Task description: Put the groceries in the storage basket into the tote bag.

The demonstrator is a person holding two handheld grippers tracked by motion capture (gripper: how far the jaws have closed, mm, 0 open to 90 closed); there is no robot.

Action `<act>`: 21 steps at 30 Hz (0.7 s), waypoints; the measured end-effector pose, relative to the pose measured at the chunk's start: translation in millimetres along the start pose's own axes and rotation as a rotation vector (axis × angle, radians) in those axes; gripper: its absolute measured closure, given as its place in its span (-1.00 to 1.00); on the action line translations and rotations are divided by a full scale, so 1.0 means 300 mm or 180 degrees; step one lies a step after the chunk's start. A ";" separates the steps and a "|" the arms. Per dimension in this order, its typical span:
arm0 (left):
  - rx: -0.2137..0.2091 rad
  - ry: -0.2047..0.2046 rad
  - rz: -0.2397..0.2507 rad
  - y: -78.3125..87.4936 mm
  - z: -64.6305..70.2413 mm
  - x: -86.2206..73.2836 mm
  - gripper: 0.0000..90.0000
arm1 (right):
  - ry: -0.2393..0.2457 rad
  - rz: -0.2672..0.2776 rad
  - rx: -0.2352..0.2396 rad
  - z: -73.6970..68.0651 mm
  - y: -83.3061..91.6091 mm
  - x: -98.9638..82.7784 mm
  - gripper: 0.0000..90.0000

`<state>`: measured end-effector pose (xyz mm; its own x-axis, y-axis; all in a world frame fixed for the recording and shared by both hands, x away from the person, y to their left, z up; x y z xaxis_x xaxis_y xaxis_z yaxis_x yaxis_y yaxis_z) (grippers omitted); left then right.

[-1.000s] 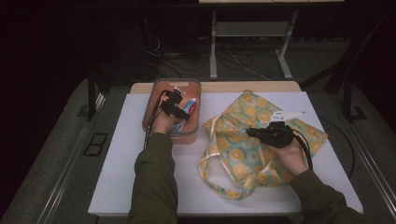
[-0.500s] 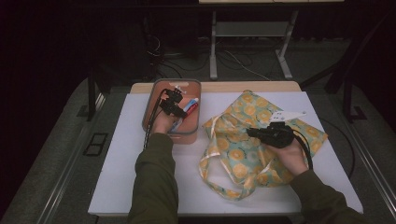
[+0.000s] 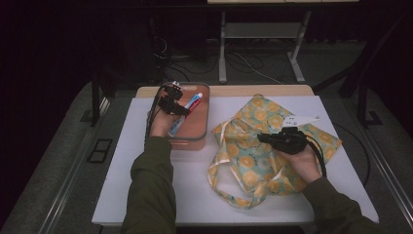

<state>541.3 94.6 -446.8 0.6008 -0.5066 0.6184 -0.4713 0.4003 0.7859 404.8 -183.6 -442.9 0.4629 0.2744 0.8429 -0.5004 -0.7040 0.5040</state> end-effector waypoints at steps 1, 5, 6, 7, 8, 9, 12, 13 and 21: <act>-0.0038 0.0007 0.0049 0.017 0.007 0.006 0.66 | 0.0004 0.0000 -0.0003 0.000 0.000 0.000 0.98; -0.0154 -0.0018 0.0192 0.088 0.041 0.022 0.67 | 0.0016 -0.0006 -0.0020 0.003 -0.003 -0.001 0.99; -0.0181 -0.0042 0.0217 0.105 0.051 0.024 0.67 | 0.0023 -0.0013 -0.0028 0.003 -0.003 -0.002 0.98; -0.0236 -0.0060 0.0252 0.122 0.066 0.026 0.67 | 0.0032 -0.0020 -0.0032 0.002 -0.004 -0.003 0.98; -0.0264 -0.0096 0.0286 0.139 0.079 0.028 0.67 | 0.0037 -0.0019 -0.0037 0.001 -0.005 -0.003 0.98; -0.0261 -0.0146 0.0338 0.157 0.091 0.032 0.67 | 0.0043 -0.0022 -0.0044 0.002 -0.005 -0.003 0.99; -0.0296 -0.0223 0.0469 0.200 0.122 0.042 0.67 | 0.0037 -0.0026 -0.0057 0.004 -0.006 -0.004 0.99; -0.0294 -0.0240 0.0494 0.210 0.130 0.044 0.67 | 0.0037 -0.0027 -0.0055 0.004 -0.006 -0.004 0.98; -0.0443 -0.0377 0.0450 0.274 0.204 0.027 0.68 | 0.0042 -0.0027 -0.0066 0.004 -0.005 -0.004 0.99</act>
<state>467.9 76.6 -377.2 0.4512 -0.5209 0.7246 -0.4469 0.5710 0.6887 405.8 -183.5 -444.7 0.4576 0.2892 0.8408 -0.5115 -0.6879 0.5149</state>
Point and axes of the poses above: each handheld gripper's, and its own axes: y roughly backward along the jaws, x roughly out of its top, z roughly to its right, the point moved 10 cm from there along -y, roughly forward along the jaws, and after that the axes turned 3 degrees about -y, right-handed, at the moved point
